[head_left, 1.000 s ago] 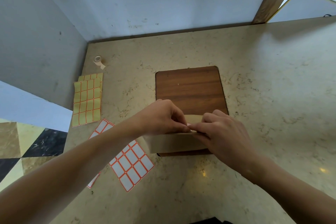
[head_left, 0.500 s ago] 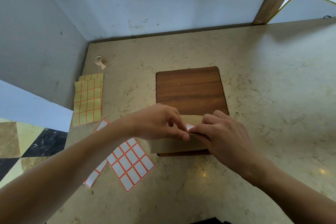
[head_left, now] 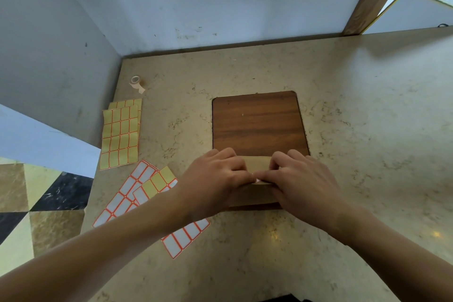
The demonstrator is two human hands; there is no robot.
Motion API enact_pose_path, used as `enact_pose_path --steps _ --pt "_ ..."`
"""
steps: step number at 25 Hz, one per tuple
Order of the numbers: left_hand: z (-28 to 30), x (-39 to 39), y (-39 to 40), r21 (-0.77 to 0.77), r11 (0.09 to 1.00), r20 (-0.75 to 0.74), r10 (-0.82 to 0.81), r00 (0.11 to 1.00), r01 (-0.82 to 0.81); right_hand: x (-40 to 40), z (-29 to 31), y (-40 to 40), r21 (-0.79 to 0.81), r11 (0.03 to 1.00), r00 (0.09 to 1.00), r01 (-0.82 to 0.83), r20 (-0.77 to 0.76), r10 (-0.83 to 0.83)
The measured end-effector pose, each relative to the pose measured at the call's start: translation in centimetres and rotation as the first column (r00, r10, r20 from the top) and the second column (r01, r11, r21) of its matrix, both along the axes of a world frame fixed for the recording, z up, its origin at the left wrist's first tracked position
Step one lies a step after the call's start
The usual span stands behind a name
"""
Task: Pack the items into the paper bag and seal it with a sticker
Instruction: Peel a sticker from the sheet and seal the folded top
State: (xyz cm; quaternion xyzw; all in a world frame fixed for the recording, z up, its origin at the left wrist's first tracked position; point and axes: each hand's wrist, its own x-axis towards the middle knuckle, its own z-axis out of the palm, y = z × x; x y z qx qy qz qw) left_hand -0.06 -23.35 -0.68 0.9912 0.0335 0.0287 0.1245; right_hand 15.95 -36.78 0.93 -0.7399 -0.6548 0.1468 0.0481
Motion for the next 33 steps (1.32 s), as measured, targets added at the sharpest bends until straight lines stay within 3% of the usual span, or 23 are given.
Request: enact_pose_path --steps 6,10,14,24,29,33 --pt "-0.6 0.8 -1.2 0.024 0.987 -0.037 0.158 0.987 -0.158 -0.6 0.1 0.4 -0.071 0.997 0.995 0.006 0.103 0.001" --pt "-0.5 1.0 -0.7 0.093 0.988 0.005 0.126 0.992 -0.126 -0.2 -0.3 0.0 0.042 0.999 0.996 0.031 0.084 -0.035" --pt "-0.9 -0.2 -0.5 0.060 0.994 0.090 0.087 0.992 -0.092 -0.1 -0.9 -0.7 0.128 0.991 0.997 0.038 0.062 -0.046" --pt "-1.9 -4.6 2.0 -0.067 0.940 0.144 0.341 0.929 -0.335 1.9 -1.5 -2.6 0.268 0.946 0.983 0.183 -0.055 -0.174" --pt "-3.3 -6.1 3.3 -0.402 0.788 0.120 0.550 0.827 -0.466 3.6 -1.9 -4.5 0.230 0.842 0.841 0.488 -0.384 -0.382" --pt "-4.2 -6.5 3.4 -0.607 0.652 0.134 0.647 0.751 -0.454 3.5 -2.3 -4.5 0.111 0.711 0.607 0.694 -0.621 -0.496"
